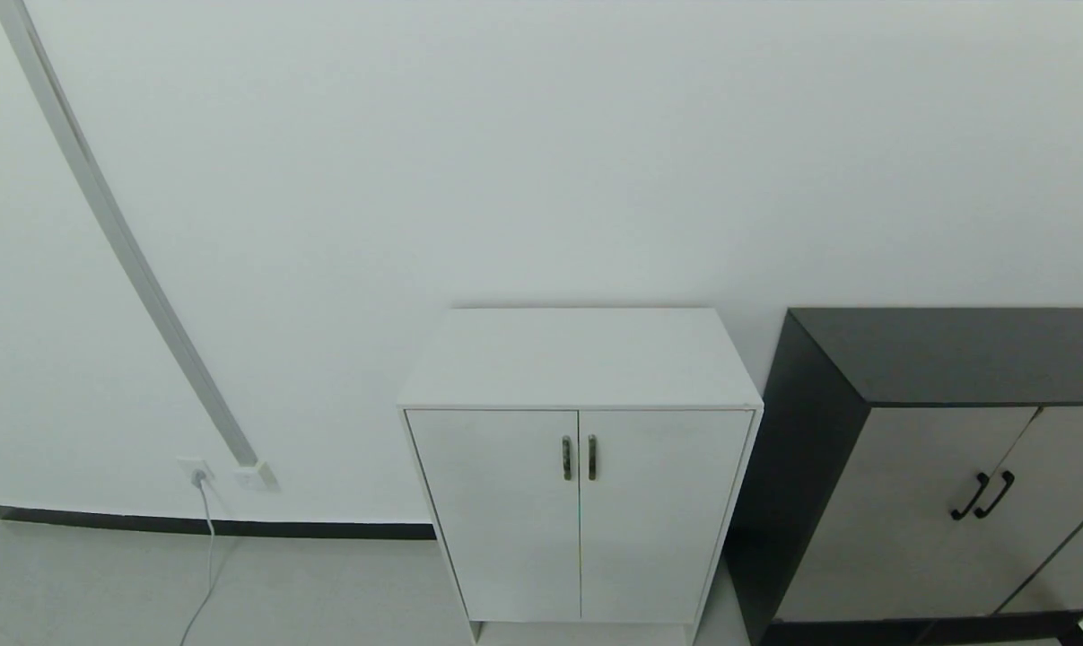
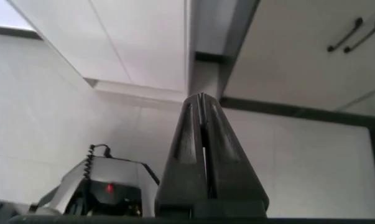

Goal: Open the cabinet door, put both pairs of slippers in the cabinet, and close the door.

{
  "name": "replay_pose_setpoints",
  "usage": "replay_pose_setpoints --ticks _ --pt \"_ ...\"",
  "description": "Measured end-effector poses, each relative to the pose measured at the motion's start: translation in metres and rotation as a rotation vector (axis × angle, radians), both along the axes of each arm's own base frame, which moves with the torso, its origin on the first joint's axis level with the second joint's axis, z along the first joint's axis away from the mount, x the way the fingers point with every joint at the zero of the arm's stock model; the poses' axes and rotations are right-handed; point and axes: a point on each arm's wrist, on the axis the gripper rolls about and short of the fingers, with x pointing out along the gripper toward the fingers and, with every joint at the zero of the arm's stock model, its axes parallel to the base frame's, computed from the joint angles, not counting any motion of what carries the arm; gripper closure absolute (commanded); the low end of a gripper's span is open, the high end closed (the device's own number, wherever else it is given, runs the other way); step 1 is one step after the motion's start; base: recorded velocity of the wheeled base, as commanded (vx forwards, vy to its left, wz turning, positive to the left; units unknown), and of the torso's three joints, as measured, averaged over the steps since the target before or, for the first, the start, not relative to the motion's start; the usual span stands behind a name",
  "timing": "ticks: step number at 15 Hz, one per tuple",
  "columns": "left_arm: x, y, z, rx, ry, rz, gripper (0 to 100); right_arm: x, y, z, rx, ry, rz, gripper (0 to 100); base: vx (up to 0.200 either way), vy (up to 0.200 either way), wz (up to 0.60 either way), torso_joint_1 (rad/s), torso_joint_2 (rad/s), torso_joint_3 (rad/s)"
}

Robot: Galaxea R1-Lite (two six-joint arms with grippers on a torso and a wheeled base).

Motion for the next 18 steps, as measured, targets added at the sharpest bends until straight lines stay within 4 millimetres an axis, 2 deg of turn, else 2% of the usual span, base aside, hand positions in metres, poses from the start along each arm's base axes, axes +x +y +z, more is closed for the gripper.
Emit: replay_pose_setpoints --ticks 7,11,15,18 --pt "0.000 0.000 0.000 0.000 0.000 0.000 100 -0.010 -0.002 -0.001 0.022 -0.053 0.014 100 0.000 0.000 0.00 0.000 0.00 0.000" --pt "0.000 0.000 0.000 -0.002 0.000 0.002 100 -0.012 -0.004 0.000 0.027 -0.084 -0.067 100 0.000 0.000 0.00 0.000 0.00 0.000" --pt "0.000 0.000 0.000 -0.003 0.000 0.002 100 -0.021 -0.006 0.000 0.042 -0.197 -0.179 100 0.000 0.000 0.00 0.000 0.00 0.000" --pt "0.000 0.000 0.000 -0.004 0.000 0.013 100 -0.031 -0.007 0.000 0.060 -0.311 -0.201 100 0.000 0.000 0.00 0.000 0.00 0.000"
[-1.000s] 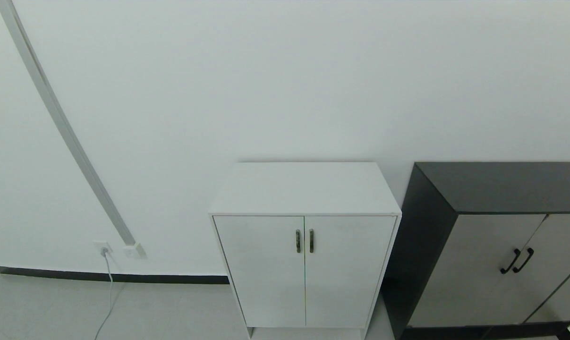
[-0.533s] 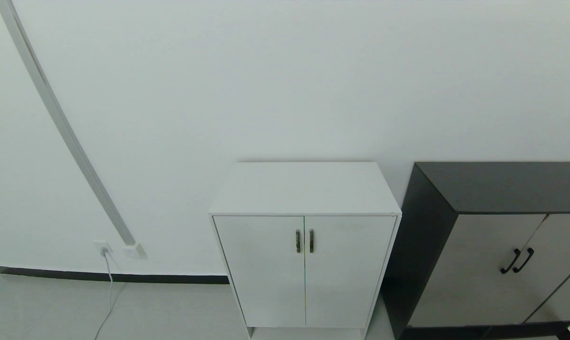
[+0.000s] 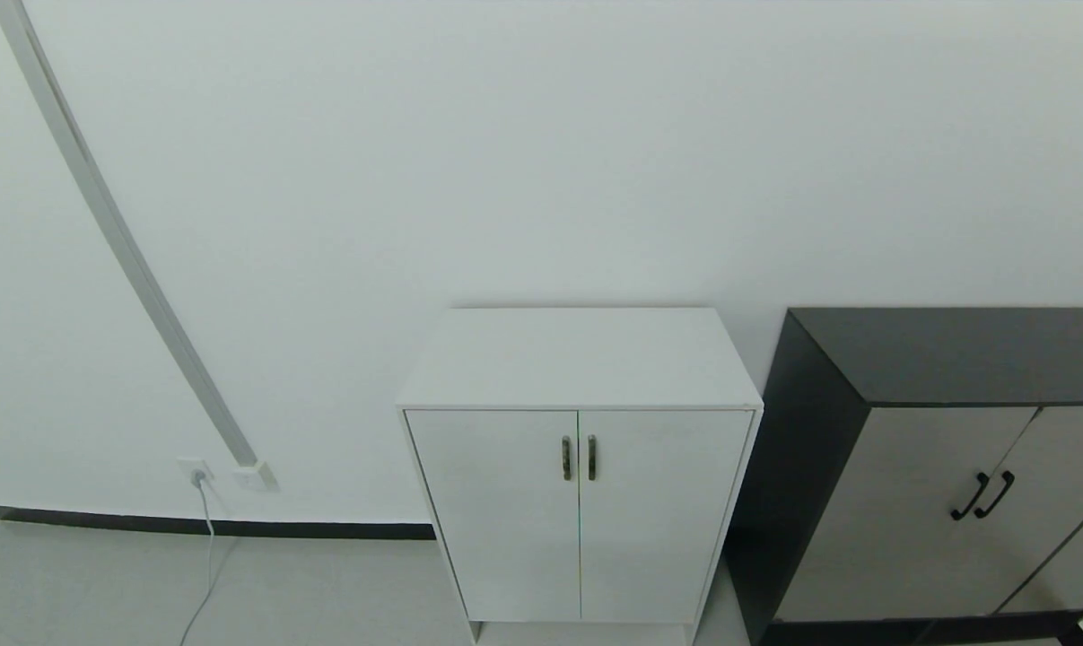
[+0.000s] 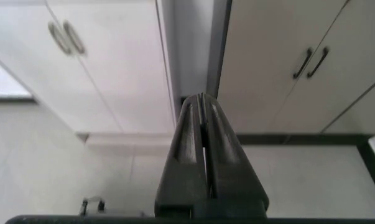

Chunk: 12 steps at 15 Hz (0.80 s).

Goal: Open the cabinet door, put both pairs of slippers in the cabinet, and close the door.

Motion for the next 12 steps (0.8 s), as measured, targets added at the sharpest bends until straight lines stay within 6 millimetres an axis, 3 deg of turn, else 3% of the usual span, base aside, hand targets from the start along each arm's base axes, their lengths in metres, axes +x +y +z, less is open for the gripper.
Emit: replay_pose_setpoints --ticks 12 --pt "0.000 0.000 0.000 0.006 0.001 0.000 100 -0.016 0.000 -0.004 0.061 -0.206 -0.073 100 0.000 0.000 0.00 0.000 0.00 0.000"
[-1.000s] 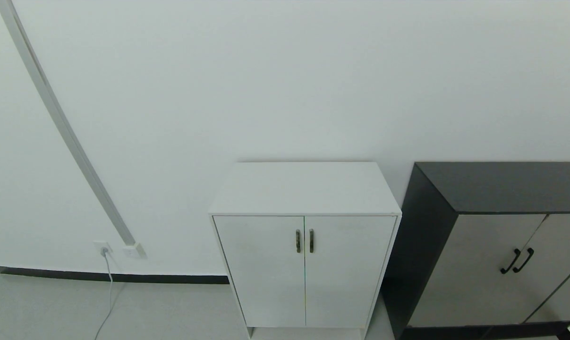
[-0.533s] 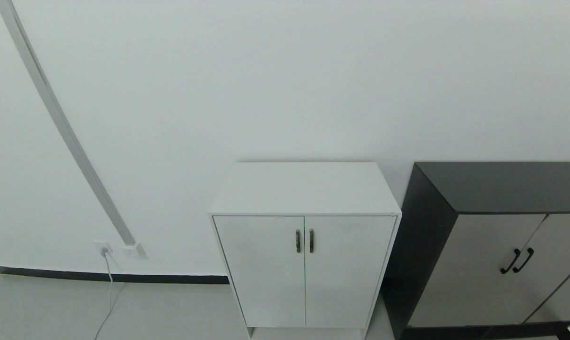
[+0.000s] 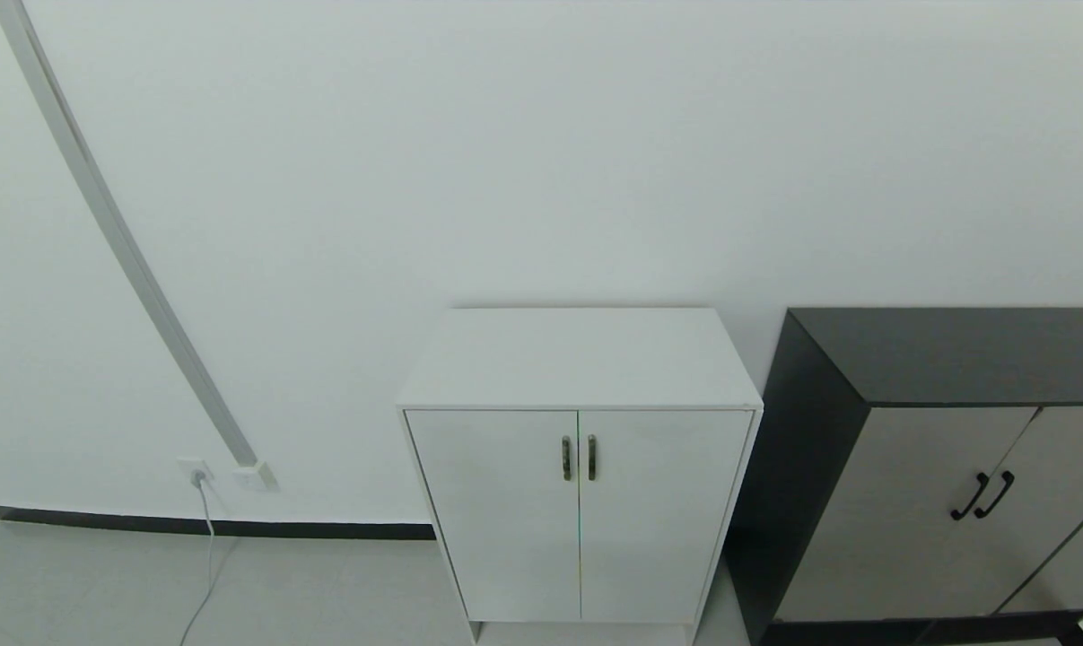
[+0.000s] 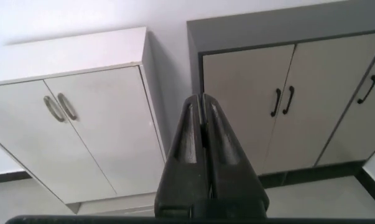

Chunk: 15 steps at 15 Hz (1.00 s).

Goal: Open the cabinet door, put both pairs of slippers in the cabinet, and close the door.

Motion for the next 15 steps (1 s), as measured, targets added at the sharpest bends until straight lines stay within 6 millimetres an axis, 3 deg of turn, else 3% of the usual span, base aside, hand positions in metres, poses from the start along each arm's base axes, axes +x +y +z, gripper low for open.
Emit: replay_pose_setpoints --ticks 9,15 --pt "0.0000 0.0000 -0.0001 0.001 0.000 -0.001 100 -0.0004 0.0011 0.0000 0.204 -0.016 0.053 100 0.000 0.000 0.00 0.000 0.00 0.000" --pt "0.0000 0.0000 0.0000 0.001 0.000 0.000 100 -0.0010 0.0063 0.0001 -0.074 -0.005 0.276 100 0.000 0.000 0.00 0.000 0.00 0.000"
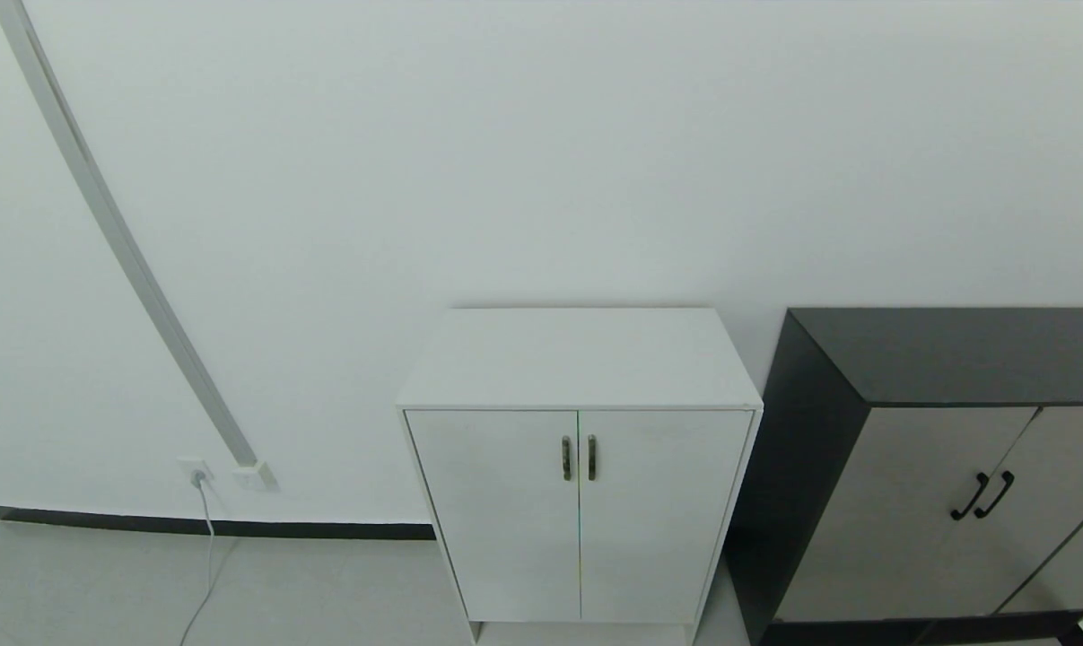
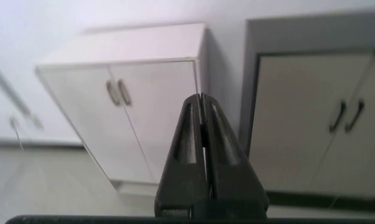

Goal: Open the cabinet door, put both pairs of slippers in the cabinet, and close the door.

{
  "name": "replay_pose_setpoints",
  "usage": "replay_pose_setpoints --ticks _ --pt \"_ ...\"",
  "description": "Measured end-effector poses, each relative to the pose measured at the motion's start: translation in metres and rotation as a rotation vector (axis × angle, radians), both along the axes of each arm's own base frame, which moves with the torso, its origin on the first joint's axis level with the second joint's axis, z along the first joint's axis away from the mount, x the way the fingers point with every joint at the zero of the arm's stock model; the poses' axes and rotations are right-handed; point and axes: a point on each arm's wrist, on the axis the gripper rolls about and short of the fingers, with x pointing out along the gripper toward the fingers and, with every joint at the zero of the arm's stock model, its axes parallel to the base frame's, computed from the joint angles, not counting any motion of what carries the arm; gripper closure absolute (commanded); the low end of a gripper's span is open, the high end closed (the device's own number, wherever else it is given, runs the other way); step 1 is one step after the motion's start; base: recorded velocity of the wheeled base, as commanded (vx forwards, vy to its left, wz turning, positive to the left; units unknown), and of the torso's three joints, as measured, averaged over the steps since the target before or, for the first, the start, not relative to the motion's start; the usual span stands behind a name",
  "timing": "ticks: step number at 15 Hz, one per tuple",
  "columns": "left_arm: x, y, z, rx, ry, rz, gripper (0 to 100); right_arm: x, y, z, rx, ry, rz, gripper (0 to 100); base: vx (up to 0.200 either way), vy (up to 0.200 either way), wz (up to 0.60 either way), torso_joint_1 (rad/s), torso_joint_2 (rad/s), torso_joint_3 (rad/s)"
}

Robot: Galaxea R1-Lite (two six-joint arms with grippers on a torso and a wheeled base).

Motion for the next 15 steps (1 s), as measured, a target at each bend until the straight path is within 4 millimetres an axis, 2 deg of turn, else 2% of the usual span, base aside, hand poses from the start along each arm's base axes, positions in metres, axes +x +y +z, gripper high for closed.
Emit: replay_pose_setpoints --ticks 4,5,8,15 --pt "0.0000 0.0000 0.0001 0.000 0.000 -0.001 100 0.0004 -0.0070 0.0002 0.053 -0.002 -0.313 100 0.000 0.000 0.00 0.000 0.00 0.000" --pt "0.0000 0.0000 0.0001 0.000 0.000 0.000 100 0.0004 -0.0067 -0.0001 0.038 -0.001 -0.296 100 0.000 0.000 0.00 0.000 0.00 0.000" --pt "0.0001 0.0000 -0.0002 0.001 0.001 -0.001 100 0.0005 -0.0012 -0.0031 -0.096 0.010 -0.055 100 0.000 0.000 0.00 0.000 0.00 0.000" --pt "0.0001 0.0000 -0.0004 0.000 0.001 -0.001 100 0.0006 -0.0012 -0.0039 -0.060 0.023 -0.050 100 0.000 0.000 0.00 0.000 0.00 0.000"
